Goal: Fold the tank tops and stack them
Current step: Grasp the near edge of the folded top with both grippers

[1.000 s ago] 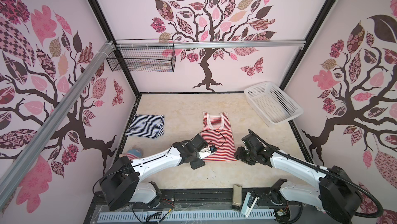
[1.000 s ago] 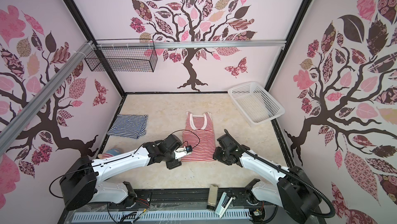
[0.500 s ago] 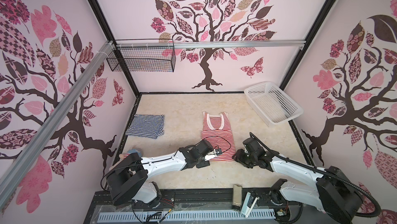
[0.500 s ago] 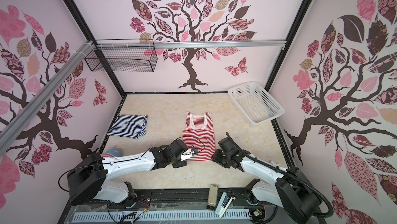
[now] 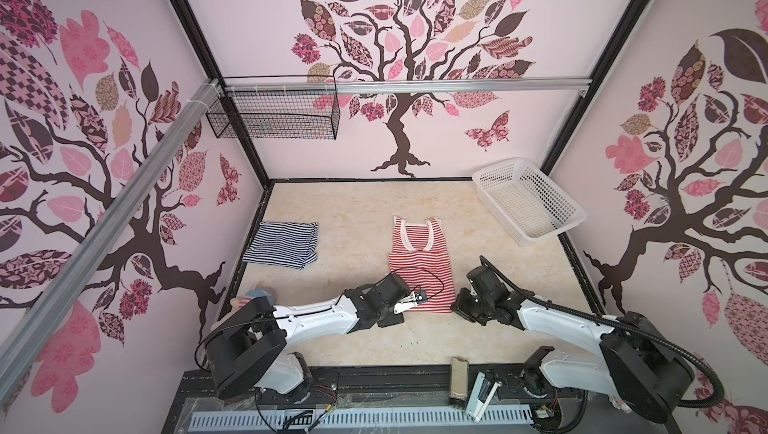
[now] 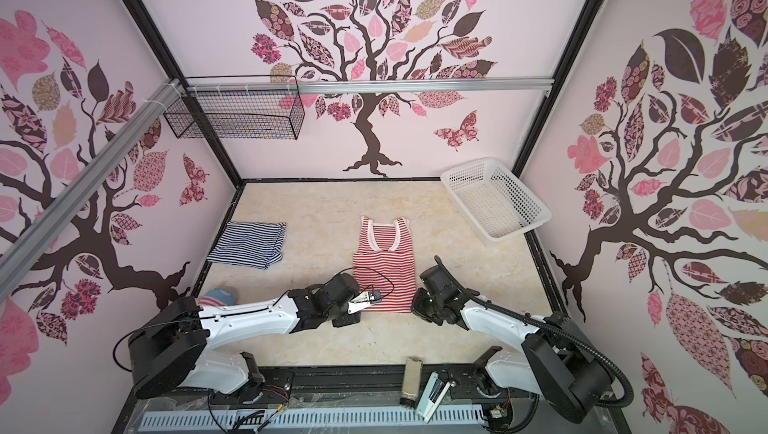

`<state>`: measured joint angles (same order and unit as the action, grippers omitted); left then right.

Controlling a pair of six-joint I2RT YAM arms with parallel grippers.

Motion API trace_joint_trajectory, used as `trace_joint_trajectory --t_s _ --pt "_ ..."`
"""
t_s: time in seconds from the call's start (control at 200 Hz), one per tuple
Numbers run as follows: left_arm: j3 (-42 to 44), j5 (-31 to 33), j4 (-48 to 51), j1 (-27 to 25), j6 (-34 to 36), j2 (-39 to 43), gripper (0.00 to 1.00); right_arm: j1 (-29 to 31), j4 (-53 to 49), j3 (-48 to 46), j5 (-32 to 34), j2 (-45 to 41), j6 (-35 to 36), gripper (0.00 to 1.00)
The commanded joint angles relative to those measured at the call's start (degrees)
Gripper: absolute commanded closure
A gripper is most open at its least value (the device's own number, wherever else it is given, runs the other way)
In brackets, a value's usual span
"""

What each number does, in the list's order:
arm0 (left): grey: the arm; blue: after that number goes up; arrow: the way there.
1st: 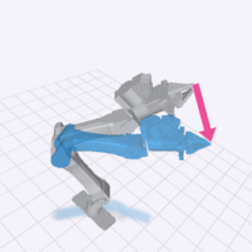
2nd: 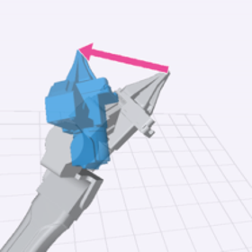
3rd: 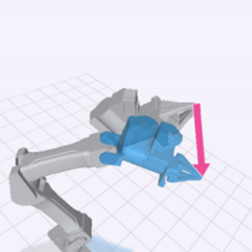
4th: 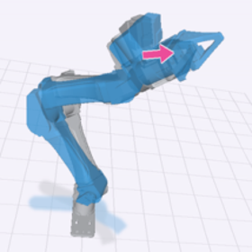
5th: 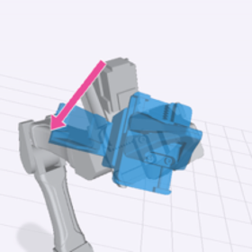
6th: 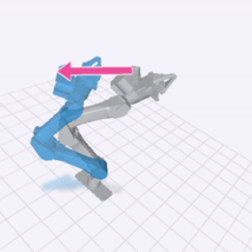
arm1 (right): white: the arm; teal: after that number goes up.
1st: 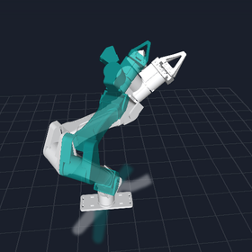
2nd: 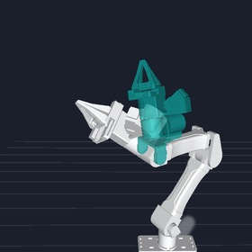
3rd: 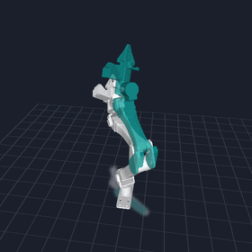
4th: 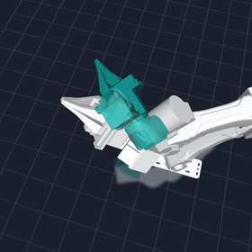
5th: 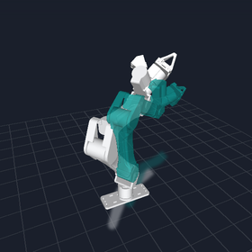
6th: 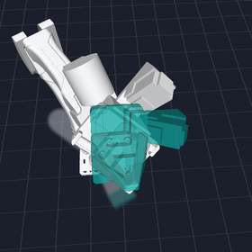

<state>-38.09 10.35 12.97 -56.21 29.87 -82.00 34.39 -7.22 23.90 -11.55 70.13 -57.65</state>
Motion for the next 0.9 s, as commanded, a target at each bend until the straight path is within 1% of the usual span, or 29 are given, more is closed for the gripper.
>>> trace_joint_trajectory --t_s 0.0,0.08,0.21,0.345,0.455,0.56,0.695,0.891 --pt "1.2 -1.5 -1.3 0.0 1.5 0.7 0.31 0.1 -2.7 0.7 0.6 -0.6 0.0 0.92" --pt "1.2 -1.6 -1.4 0.0 2.4 0.1 0.31 0.2 -3.2 1.3 0.7 -0.9 0.1 0.96" --pt "1.3 -1.1 -2.1 0.0 3.9 -0.8 0.30 0.2 -4.3 2.2 1.3 -2.1 0.1 1.00" --pt "1.1 -1.4 -1.7 0.0 5.0 -1.7 0.38 0.1 -5.6 3.3 1.7 -3.2 0.4 1.00" --pt "0.2 -1.7 -0.1 0.0 5.2 -3.1 0.40 0.2 -6.8 4.1 1.8 -3.9 0.5 1.00" --pt "-0.7 -4.0 1.8 0.7 4.4 -3.8 0.41 0.2 -7.0 4.1 1.9 -5.1 0.2 1.00" --pt "-2.5 -5.3 3.7 2.0 3.3 -4.8 0.41 0.1 -7.5 4.7 1.9 -5.8 0.1 1.00" --pt "-8.0 -12.8 11.4 6.5 2.5 -7.3 0.42 0.2 -8.4 5.8 1.9 -6.3 0.3 1.00"
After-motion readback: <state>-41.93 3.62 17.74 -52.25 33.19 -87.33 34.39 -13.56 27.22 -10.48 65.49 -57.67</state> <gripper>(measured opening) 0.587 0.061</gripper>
